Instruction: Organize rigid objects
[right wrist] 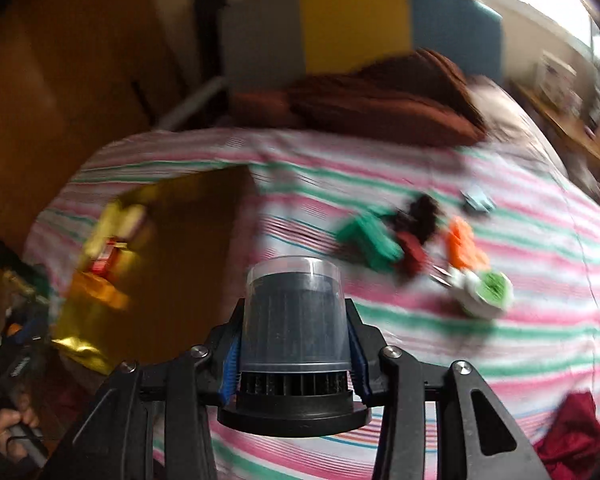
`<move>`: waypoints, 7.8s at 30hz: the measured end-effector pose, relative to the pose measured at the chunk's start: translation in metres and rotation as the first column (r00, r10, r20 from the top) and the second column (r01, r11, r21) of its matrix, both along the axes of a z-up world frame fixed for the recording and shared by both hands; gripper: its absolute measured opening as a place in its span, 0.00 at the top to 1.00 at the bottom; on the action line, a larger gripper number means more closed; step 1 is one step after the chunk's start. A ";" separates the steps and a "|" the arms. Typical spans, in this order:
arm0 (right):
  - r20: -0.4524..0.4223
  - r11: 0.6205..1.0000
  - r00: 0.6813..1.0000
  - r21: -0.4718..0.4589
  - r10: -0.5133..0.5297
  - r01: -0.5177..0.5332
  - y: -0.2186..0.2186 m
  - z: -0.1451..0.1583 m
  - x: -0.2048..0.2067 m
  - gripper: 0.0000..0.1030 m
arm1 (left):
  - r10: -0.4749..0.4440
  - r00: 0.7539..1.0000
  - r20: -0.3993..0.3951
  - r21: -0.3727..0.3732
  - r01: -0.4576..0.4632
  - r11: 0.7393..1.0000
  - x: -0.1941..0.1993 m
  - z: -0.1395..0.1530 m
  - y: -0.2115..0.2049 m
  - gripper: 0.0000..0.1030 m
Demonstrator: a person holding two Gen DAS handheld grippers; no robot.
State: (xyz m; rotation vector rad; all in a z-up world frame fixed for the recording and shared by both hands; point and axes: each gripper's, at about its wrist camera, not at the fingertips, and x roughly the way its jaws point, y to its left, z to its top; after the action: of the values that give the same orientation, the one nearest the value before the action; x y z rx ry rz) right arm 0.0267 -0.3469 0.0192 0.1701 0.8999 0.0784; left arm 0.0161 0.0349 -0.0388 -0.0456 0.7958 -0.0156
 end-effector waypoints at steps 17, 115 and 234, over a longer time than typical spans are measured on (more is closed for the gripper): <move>-0.127 0.887 0.879 0.106 0.460 -0.449 0.217 -0.056 0.065 0.58 | 0.068 0.998 -0.007 -0.004 -0.068 0.998 -0.005 0.000 0.026 0.56; -0.078 0.710 0.761 0.307 -0.644 0.633 -0.244 -0.068 -0.026 0.51 | -0.603 0.796 -0.054 0.061 0.605 0.794 0.029 0.054 -0.283 0.27; -0.187 0.966 0.948 -0.067 -0.257 0.248 -0.096 -0.094 0.162 0.25 | -0.508 0.861 -0.040 -0.197 0.491 0.848 -0.002 0.033 -0.146 0.37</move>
State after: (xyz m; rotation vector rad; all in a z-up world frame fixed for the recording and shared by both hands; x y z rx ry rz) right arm 0.1888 -0.4428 -0.0744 0.2553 1.0664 -0.1993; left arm 0.0145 -0.1109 -0.0053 -0.0085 0.8781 -0.5892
